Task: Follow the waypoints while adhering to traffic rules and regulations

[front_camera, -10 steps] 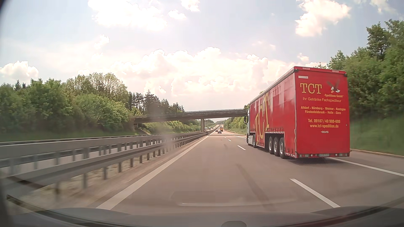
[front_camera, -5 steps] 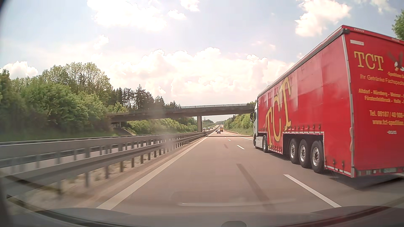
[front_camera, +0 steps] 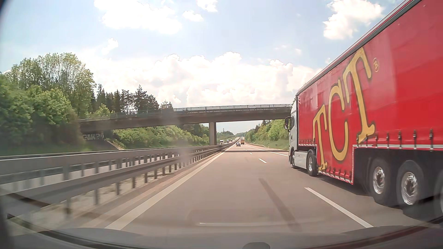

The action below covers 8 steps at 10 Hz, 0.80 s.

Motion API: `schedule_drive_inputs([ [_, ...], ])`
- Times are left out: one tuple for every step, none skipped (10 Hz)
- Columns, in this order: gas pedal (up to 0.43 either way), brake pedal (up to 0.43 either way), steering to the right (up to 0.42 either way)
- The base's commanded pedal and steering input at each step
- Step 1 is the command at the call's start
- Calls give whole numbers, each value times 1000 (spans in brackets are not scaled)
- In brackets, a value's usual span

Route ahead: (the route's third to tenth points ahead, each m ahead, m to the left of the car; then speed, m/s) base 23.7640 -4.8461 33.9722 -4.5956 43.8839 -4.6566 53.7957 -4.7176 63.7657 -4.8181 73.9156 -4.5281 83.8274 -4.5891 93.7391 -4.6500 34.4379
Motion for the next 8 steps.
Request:
schedule_drive_inputs([
  [268,0,-1],
  [268,0,-1],
  [268,0,-1],
  [268,0,-1],
  [268,0,-1],
  [268,0,-1],
  [268,0,-1],
  [268,0,-1],
])
